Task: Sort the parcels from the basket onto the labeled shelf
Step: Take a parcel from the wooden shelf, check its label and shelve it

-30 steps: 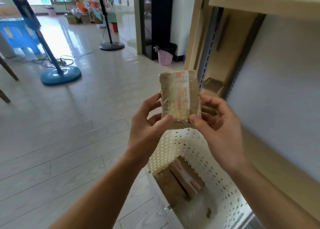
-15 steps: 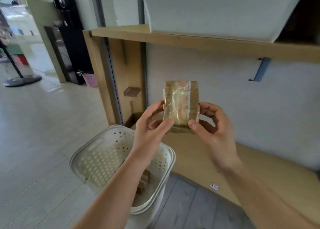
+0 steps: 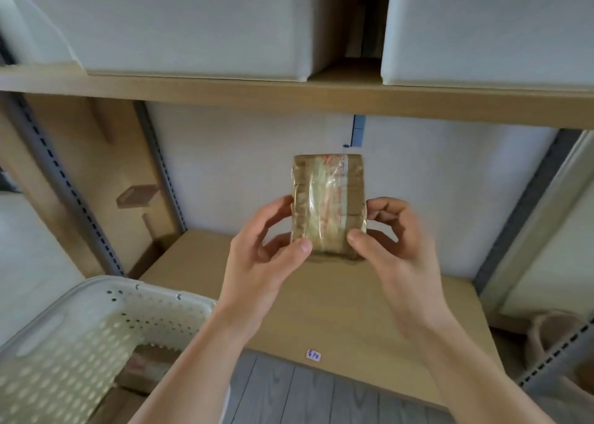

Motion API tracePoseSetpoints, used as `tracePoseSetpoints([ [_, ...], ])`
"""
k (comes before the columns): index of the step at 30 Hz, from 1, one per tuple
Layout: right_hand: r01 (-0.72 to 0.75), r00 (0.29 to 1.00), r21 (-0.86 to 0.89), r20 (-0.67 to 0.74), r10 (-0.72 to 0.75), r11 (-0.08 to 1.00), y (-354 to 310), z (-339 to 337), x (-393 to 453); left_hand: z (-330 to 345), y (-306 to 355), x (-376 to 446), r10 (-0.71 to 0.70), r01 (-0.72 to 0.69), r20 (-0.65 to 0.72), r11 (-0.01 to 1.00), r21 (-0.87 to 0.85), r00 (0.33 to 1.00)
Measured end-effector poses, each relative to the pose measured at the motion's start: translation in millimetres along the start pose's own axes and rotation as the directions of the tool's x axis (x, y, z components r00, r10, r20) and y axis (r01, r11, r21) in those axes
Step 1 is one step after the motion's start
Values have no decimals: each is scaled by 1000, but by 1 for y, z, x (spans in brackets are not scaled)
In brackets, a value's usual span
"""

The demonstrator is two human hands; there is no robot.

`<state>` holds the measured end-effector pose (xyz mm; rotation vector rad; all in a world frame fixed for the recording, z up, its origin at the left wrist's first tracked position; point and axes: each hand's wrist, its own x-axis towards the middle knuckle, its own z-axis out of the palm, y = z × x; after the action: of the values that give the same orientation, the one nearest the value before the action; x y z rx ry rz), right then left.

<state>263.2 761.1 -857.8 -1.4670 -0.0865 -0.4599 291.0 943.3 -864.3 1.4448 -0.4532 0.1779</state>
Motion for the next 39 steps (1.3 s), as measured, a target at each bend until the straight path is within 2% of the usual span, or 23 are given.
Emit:
tracePoseSetpoints([
  [3, -14, 999, -13, -41, 13, 1000, 1, -11, 5, 7, -10, 12, 6, -5, 53, 1000, -8, 999],
  [9, -30, 986, -87, -164, 16, 996, -3, -27, 8, 29, -36, 28, -85, 103, 112, 981, -166, 990],
  [12, -79, 976, -18, -205, 74, 997, -1, -33, 6, 36, -41, 28, -93, 121, 143, 972, -201, 985],
  [14, -127, 974, 43, -184, 132, 991, 5, -35, 4, 39, -39, 24, -59, 82, 154, 986, -146, 986],
  [17, -156, 968, 35, -194, 160, 987, 13, -36, 3, 46, -39, 16, -33, 25, 190, 999, 41, 981],
  [19, -174, 965, 24, -194, 175, 984, 17, -35, 3, 49, -43, 12, -27, 0, 144, 984, 179, 989],
  [21, -196, 967, -17, -171, 191, 980, 22, -34, 4, 50, -44, 12, -17, 6, 41, 967, 254, 999],
  [23, -157, 980, -137, -141, 138, 978, 27, -33, 5, 47, -46, 15, -19, 28, -53, 983, 182, 998],
  [26, -74, 993, -334, -108, 40, 940, 32, -31, 9, 42, -46, 19, 5, 3, -47, 985, 173, 999],
  [29, -80, 991, -391, -129, 32, 917, 31, -31, 14, 39, -46, 23, 29, -22, -41, 987, 161, 999],
  [32, -107, 986, -297, -158, 61, 949, 28, -31, 15, 39, -42, 22, 33, -33, 7, 999, -27, 999],
  [34, -147, 979, -88, -157, 132, 985, 26, -33, 16, 38, -41, 22, 18, -15, 24, 994, -105, 1000],
  [35, -172, 975, 0, -141, 171, 985, 24, -33, 16, 37, -42, 23, 32, -30, 20, 995, -93, 999],
  [37, -193, 978, 1, -86, 192, 981, 24, -31, 14, 38, -46, 25, 68, -67, 14, 996, -64, 998],
  [39, -152, 986, -123, -86, 142, 981, 24, -25, 11, 41, -47, 27, 94, -95, -15, 994, -55, 995],
])
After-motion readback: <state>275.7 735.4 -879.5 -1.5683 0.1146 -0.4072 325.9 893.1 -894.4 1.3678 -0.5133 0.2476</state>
